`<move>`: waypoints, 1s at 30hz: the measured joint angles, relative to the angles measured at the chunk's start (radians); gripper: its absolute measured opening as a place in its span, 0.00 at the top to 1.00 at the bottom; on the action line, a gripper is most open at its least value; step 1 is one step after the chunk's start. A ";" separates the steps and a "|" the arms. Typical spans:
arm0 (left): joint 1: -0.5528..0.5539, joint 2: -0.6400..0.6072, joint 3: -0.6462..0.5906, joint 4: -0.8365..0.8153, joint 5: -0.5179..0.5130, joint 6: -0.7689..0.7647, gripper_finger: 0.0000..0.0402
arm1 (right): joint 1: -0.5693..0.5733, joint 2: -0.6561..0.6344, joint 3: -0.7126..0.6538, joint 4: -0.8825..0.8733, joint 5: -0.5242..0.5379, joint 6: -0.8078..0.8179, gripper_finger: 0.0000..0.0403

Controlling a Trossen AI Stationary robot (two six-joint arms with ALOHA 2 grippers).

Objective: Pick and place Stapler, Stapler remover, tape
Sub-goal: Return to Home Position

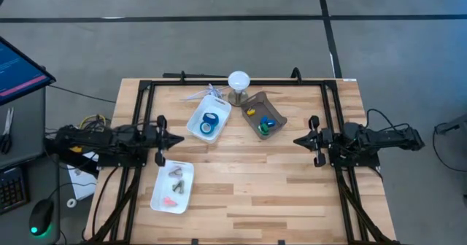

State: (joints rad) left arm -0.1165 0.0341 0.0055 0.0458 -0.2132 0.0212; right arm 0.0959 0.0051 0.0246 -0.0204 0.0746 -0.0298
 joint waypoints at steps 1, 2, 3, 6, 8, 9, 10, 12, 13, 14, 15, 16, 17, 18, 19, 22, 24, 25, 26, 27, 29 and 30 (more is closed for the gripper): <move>0.000 0.007 0.000 0.005 -0.015 -0.018 1.00 | 0.000 0.000 0.000 0.000 0.001 0.008 1.00; 0.000 0.010 0.000 0.004 -0.031 -0.036 0.99 | 0.000 0.000 0.000 0.000 0.000 0.010 1.00; 0.000 0.016 0.000 0.007 -0.039 -0.048 0.99 | 0.000 0.000 0.000 0.000 0.000 0.011 1.00; 0.000 0.036 0.000 0.008 -0.042 -0.052 0.99 | 0.000 0.000 0.000 0.000 0.001 0.012 1.00; 0.000 0.049 0.000 0.008 -0.043 -0.052 0.99 | 0.000 0.000 0.000 0.000 0.001 0.012 1.00; 0.000 0.055 0.000 0.008 -0.043 -0.052 0.99 | 0.000 0.000 0.000 0.000 0.001 0.012 1.00; 0.000 0.062 0.000 0.009 -0.043 -0.053 0.99 | 0.000 0.000 0.000 0.000 0.001 0.012 1.00; 0.000 0.075 0.000 0.008 -0.043 -0.052 0.99 | 0.000 0.000 0.000 0.000 0.001 0.012 1.00; 0.000 0.081 0.000 0.009 -0.043 -0.053 0.99 | 0.000 0.000 0.000 0.000 0.001 0.012 1.00; 0.000 0.088 0.000 0.008 -0.043 -0.052 0.99 | 0.000 0.000 0.000 0.000 0.001 0.012 1.00; 0.000 0.095 0.000 0.008 -0.043 -0.053 0.99 | 0.000 0.000 0.000 0.000 0.001 0.012 1.00; 0.000 0.101 0.000 0.008 -0.044 -0.053 0.99 | 0.000 0.000 0.000 0.000 0.001 0.012 1.00; 0.000 0.107 0.000 0.008 -0.043 -0.053 0.99 | 0.000 0.000 0.000 0.000 0.001 0.012 1.00; 0.000 0.113 0.000 0.008 -0.044 -0.053 0.99 | 0.000 0.000 0.000 0.000 0.002 0.012 1.00; 0.000 0.119 0.000 0.008 -0.044 -0.053 0.99 | 0.000 0.000 0.000 0.000 0.002 0.012 1.00; 0.000 0.134 0.000 0.008 -0.043 -0.053 0.99 | 0.000 0.000 0.000 0.000 0.002 0.012 1.00; 0.000 0.144 0.000 0.008 -0.043 -0.053 0.99 | 0.000 0.000 0.000 0.000 0.003 0.012 1.00; 0.000 0.149 0.000 0.008 -0.043 -0.053 0.99 | 0.000 0.000 0.000 0.000 0.003 0.012 1.00; 0.000 0.154 0.000 0.008 -0.043 -0.052 0.99 | 0.000 0.000 0.000 0.000 0.003 0.012 1.00; 0.000 0.159 0.000 0.008 -0.043 -0.052 0.99 | 0.000 0.000 0.000 0.000 0.003 0.012 1.00; 0.000 0.168 0.000 0.009 -0.043 -0.053 0.99 | 0.000 0.000 0.000 0.000 0.003 0.012 1.00; 0.000 0.172 0.000 0.008 -0.044 -0.053 0.99 | 0.000 0.000 0.000 0.000 0.003 0.012 1.00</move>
State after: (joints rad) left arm -0.1165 0.2064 0.0055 0.0540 -0.2569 -0.0315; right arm 0.0959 0.0055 0.0242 -0.0205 0.0776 -0.0177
